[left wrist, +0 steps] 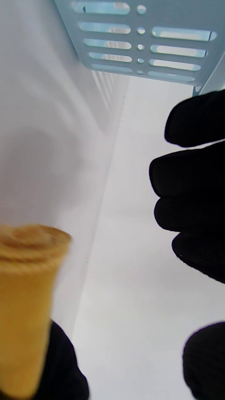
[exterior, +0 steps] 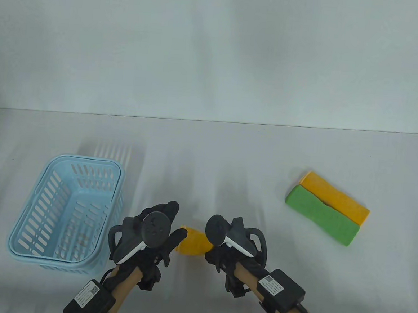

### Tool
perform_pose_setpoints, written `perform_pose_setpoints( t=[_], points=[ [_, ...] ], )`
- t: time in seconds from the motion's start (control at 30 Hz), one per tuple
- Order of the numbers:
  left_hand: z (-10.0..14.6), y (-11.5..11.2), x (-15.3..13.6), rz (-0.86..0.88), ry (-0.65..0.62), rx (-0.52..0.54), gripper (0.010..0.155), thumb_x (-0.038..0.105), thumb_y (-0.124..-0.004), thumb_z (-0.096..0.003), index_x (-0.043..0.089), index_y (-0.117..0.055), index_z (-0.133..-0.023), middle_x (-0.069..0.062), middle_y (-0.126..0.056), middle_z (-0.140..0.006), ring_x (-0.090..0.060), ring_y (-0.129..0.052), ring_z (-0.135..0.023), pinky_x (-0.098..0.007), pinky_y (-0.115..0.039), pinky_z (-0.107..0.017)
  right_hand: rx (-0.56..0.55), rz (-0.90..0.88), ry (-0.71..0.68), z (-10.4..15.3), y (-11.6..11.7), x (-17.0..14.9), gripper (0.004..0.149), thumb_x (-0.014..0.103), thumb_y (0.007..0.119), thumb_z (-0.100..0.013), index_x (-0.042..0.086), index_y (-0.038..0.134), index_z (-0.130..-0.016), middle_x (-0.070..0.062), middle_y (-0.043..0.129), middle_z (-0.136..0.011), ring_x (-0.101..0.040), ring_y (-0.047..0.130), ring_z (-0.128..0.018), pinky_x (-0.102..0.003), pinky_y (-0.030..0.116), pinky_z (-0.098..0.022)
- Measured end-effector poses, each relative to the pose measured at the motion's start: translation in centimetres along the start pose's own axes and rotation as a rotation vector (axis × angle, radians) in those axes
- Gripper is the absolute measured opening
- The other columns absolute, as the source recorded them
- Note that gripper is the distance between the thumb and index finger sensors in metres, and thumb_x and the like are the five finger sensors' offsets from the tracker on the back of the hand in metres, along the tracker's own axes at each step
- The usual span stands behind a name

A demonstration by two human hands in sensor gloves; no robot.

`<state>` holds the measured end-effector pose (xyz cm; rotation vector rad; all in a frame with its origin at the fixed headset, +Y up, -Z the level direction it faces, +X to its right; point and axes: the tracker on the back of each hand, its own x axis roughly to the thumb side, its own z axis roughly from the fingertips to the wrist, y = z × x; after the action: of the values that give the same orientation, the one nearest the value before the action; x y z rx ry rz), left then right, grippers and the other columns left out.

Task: Roll square towel into towel roll

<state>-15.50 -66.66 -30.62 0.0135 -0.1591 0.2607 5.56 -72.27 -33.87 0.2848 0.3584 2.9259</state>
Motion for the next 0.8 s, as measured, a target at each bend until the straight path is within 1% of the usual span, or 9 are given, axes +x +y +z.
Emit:
perform_pose_setpoints(
  t=[0.13,0.23,0.33,0.4,0.53,0.6,0.63,0.7,0.8],
  points=[
    [0.1,0.2,0.0,-0.003,-0.005,0.016,0.081,0.063,-0.071,-0.0347,0.029,-0.055,-0.106,0.0,-0.067,-0.108,-0.032,-0.078,-0.097,-0.055,-0.066,-0.071,-0.066,-0.07,0.04,1.7,-3.3,-1.8,0.065,0.05,0.091,-0.023,0.027,0.073,-0.08,0.002,0.079,-0.08,-0.028,0.078,-0.075,-0.055,0.062,-0.066],
    [0.2,0.2,0.1,-0.001,-0.011,0.017,0.081,0.063,-0.071,-0.0346,0.03,-0.055,-0.106,0.0,-0.067,-0.108,-0.032,-0.077,-0.097,-0.055,-0.066,-0.071,-0.115,-0.11,0.082,3.2,-5.7,-4.1,0.065,0.05,0.091,-0.023,0.027,0.073,-0.081,0.002,0.079,-0.08,-0.028,0.078,-0.075,-0.055,0.062,-0.066],
    [0.2,0.3,0.2,-0.005,-0.018,0.022,0.081,0.063,-0.071,-0.0348,0.029,-0.055,-0.106,0.0,-0.067,-0.108,-0.032,-0.077,-0.097,-0.055,-0.066,-0.071,-0.17,-0.085,0.16,4.4,-7.7,-7.3,0.065,0.05,0.091,-0.023,0.027,0.073,-0.081,0.002,0.079,-0.08,-0.028,0.078,-0.076,-0.055,0.062,-0.066],
    [0.3,0.4,0.3,-0.007,-0.022,0.028,0.081,0.063,-0.071,-0.0347,0.03,-0.055,-0.106,0.0,-0.067,-0.108,-0.032,-0.078,-0.097,-0.055,-0.066,-0.071,-0.201,-0.052,0.215,4.9,-8.5,-9.5,0.065,0.05,0.091,-0.023,0.027,0.073,-0.081,0.002,0.079,-0.08,-0.028,0.078,-0.076,-0.055,0.062,-0.066],
    [0.3,0.3,0.5,-0.011,-0.031,0.025,0.081,0.063,-0.071,-0.0347,0.03,-0.055,-0.106,0.0,-0.067,-0.108,-0.032,-0.077,-0.097,-0.055,-0.066,-0.071,-0.234,0.022,0.338,5.3,-9.0,-14.0,0.065,0.05,0.091,-0.023,0.028,0.073,-0.081,0.002,0.078,-0.081,-0.028,0.078,-0.076,-0.055,0.061,-0.066],
    [0.3,0.1,0.5,-0.017,-0.031,0.022,0.08,0.063,-0.071,-0.0347,0.029,-0.056,-0.106,0.0,-0.067,-0.108,-0.032,-0.078,-0.097,-0.055,-0.066,-0.071,-0.249,0.069,0.41,4.9,-8.6,-16.5,0.065,0.05,0.091,-0.023,0.028,0.072,-0.081,0.002,0.078,-0.081,-0.028,0.077,-0.077,-0.055,0.061,-0.067],
    [0.3,0.1,0.5,-0.018,-0.03,0.021,0.08,0.063,-0.071,-0.0347,0.03,-0.055,-0.106,0.0,-0.068,-0.108,-0.032,-0.078,-0.097,-0.055,-0.066,-0.071,-0.251,0.077,0.42,4.7,-8.4,-16.9,0.065,0.05,0.091,-0.023,0.028,0.072,-0.081,0.002,0.078,-0.081,-0.028,0.077,-0.077,-0.055,0.061,-0.067],
    [0.3,0.1,0.5,-0.022,-0.028,0.02,0.08,0.063,-0.071,-0.0347,0.03,-0.055,-0.106,0.0,-0.068,-0.108,-0.032,-0.078,-0.097,-0.055,-0.066,-0.071,-0.262,0.116,0.464,3.9,-7.4,-18.5,0.065,0.05,0.091,-0.023,0.028,0.072,-0.081,0.003,0.077,-0.081,-0.027,0.077,-0.077,-0.055,0.061,-0.067],
    [0.2,-0.2,0.5,-0.021,-0.027,0.008,0.08,0.063,-0.071,-0.0347,0.03,-0.056,-0.106,0.0,-0.068,-0.107,-0.032,-0.078,-0.097,-0.055,-0.066,-0.071,-0.256,0.159,0.49,2.6,-5.5,-19.7,0.065,0.05,0.091,-0.023,0.029,0.071,-0.081,0.003,0.077,-0.082,-0.027,0.077,-0.077,-0.055,0.06,-0.067]
  ],
)
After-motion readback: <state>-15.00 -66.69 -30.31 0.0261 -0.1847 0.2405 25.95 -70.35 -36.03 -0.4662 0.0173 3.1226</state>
